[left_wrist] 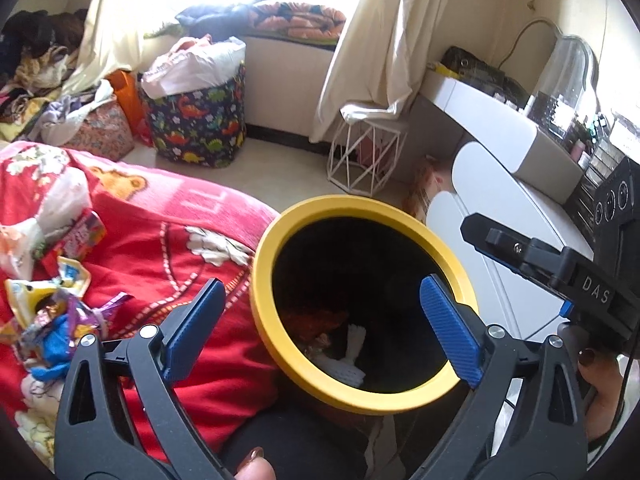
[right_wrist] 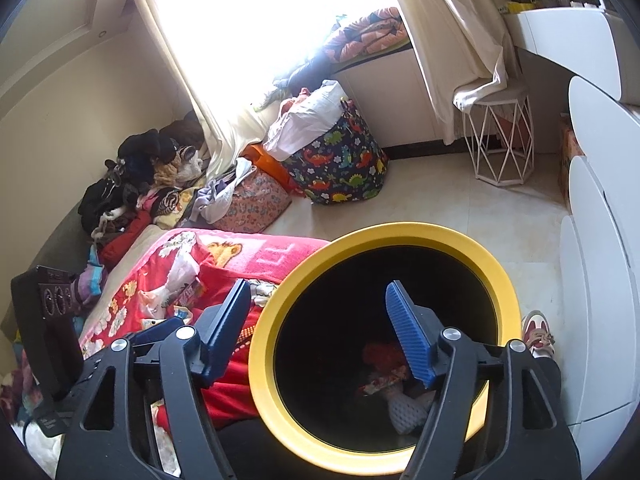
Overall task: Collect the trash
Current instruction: 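Open both tools to drop the red bag and wrapper into the bin, then move both tools back toward the remaining trash on the bedspread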
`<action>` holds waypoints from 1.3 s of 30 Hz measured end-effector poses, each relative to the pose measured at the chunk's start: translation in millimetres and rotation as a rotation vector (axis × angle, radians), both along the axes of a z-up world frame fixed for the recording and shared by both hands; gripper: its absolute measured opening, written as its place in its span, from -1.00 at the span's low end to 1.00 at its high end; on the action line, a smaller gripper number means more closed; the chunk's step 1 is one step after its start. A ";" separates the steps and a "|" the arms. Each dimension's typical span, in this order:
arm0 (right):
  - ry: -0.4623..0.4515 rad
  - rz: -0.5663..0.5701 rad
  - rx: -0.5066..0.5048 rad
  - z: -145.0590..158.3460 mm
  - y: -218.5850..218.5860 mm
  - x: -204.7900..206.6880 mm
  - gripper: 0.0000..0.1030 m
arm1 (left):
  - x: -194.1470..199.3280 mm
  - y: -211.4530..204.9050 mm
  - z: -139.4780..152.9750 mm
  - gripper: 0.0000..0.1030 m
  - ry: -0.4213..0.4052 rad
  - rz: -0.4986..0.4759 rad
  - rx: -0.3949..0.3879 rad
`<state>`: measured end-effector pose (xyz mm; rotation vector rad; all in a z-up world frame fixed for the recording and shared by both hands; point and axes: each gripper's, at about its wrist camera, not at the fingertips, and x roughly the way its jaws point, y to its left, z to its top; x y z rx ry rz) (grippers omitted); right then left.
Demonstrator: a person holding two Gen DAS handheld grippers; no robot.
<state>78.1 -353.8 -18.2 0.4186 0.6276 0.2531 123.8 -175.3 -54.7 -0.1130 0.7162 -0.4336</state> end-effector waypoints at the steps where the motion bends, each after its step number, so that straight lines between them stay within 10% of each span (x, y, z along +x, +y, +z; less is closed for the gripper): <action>1: -0.005 0.001 -0.002 1.3 1.6 -0.5 0.34 | -1.4 3.0 1.7 0.74 -0.007 0.004 -0.001; 39: -0.073 0.199 -0.088 28.8 118.3 8.2 0.61 | -14.3 115.9 30.8 0.78 -0.132 0.264 -0.037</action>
